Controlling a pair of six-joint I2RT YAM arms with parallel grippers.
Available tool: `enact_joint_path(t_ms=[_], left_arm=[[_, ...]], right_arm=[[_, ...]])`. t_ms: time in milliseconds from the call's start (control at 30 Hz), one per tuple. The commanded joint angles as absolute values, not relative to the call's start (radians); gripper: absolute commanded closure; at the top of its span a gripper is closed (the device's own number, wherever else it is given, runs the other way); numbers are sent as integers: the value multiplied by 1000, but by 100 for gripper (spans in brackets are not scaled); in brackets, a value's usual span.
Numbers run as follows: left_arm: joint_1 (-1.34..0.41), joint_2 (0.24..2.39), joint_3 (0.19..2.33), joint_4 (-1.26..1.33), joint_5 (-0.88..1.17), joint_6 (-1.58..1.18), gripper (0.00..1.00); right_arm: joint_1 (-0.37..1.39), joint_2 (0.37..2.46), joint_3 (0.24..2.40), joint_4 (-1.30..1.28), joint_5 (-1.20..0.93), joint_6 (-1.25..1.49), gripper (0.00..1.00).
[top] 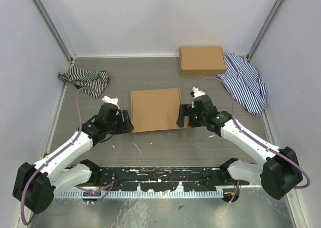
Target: Fold the paper box
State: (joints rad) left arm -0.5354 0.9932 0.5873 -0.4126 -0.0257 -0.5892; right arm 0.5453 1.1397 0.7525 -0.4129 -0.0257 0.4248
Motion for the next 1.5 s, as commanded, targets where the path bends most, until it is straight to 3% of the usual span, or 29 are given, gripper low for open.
enact_joint_path(t_ms=[0, 733, 1467], left_arm=[[-535, 1009, 613, -390, -1, -589, 30], [-535, 1060, 644, -400, 43, -555, 30], [-535, 1139, 642, -390, 69, -568, 29]], right_arm=[[565, 1161, 750, -362, -40, 429, 0], [617, 1251, 833, -412, 73, 396, 1], [630, 1287, 836, -403, 37, 368, 2]])
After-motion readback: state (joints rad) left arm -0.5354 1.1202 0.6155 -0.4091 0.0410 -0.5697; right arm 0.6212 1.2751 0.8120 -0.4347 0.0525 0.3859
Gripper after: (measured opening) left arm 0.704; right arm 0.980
